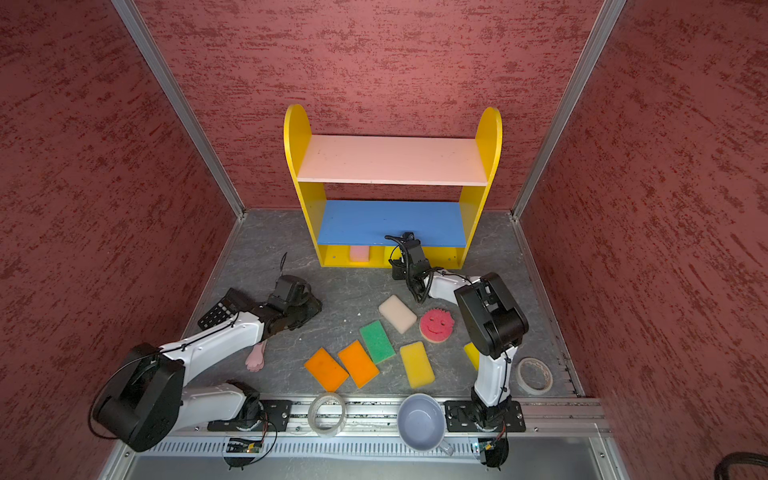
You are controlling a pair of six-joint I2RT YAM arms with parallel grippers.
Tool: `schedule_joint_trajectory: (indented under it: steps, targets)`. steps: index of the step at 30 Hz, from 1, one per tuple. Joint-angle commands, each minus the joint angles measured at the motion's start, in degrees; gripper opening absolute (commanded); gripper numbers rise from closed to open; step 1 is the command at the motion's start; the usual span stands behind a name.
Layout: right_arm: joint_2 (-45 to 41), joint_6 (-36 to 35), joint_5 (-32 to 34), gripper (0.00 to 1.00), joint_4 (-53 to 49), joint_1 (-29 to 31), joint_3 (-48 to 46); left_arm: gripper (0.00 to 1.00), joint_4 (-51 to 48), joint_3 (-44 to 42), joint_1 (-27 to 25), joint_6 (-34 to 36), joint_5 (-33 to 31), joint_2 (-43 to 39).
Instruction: Place and organize the cleaning sponges onto the shelf
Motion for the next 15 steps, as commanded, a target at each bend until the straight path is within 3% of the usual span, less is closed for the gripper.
schedule_joint_trajectory:
  steps: [1,8,15]
  targets:
    - [-4.2,0.3,-6.3,0.03,-2.3,0.1,-2.6,0.50,-1.3,1.1,-0.3,-0.5,-1.7,-1.3]
    - [-9.6,0.7,-8.3,0.02,-5.8,4.5,-7.5,0.51,-2.6,0.8,-0.2,-0.2,-2.8,-3.7]
    - [-9.1,4.9,-11.4,0.04,-5.4,14.3,-7.1,0.51,-2.5,0.3,-0.2,-0.7,-3.0,-4.7]
